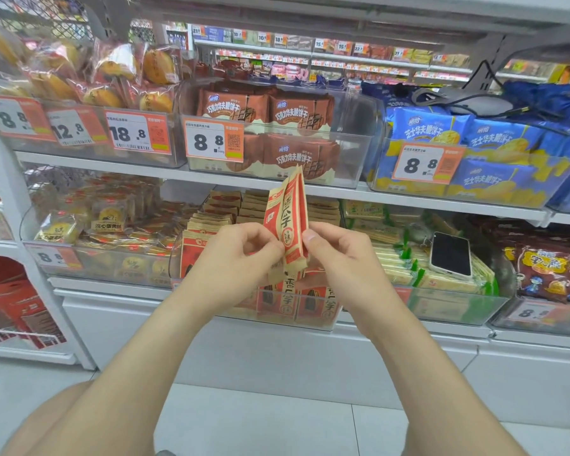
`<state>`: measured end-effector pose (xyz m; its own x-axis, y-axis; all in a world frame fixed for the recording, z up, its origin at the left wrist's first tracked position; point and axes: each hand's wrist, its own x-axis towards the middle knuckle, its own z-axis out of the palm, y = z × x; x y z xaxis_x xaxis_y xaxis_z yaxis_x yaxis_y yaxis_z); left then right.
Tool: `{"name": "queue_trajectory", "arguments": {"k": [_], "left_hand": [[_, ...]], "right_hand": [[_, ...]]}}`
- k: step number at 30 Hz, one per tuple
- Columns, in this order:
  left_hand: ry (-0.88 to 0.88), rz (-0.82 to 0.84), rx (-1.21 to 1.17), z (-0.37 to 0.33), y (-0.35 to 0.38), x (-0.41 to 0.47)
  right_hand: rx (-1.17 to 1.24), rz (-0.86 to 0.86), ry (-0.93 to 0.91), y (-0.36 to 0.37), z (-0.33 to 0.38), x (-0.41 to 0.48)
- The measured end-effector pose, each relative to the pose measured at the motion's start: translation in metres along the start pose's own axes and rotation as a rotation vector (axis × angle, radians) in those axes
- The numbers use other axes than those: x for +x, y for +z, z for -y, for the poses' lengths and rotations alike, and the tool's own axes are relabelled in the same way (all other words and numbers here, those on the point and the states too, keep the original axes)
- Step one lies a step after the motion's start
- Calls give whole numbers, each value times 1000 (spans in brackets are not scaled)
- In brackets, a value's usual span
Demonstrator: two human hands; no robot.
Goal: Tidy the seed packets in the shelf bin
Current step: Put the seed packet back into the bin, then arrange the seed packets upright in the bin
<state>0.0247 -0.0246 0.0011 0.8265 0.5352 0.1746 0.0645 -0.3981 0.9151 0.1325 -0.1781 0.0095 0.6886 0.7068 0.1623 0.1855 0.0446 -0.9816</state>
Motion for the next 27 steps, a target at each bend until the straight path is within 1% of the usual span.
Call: {"name": "queue_trajectory", "arguments": {"k": [5, 7, 14, 19, 22, 27], "left_hand": [[-28, 60, -186, -10, 1, -6], [-17, 68, -170, -13, 1, -8], [-71, 70, -207, -8, -2, -5], [-90, 76, -242, -7, -2, -5], [-84, 27, -264, -8, 1, -4], [-97, -146, -308, -6, 14, 0]], "right_hand": [[42, -95, -32, -4, 0, -3], [55, -100, -41, -5, 1, -3], [-116, -103, -137, -1, -9, 1], [-127, -87, -151, -4, -10, 2], [-216, -44, -132, -4, -13, 4], [-467, 148, -206, 1, -13, 0]]}}
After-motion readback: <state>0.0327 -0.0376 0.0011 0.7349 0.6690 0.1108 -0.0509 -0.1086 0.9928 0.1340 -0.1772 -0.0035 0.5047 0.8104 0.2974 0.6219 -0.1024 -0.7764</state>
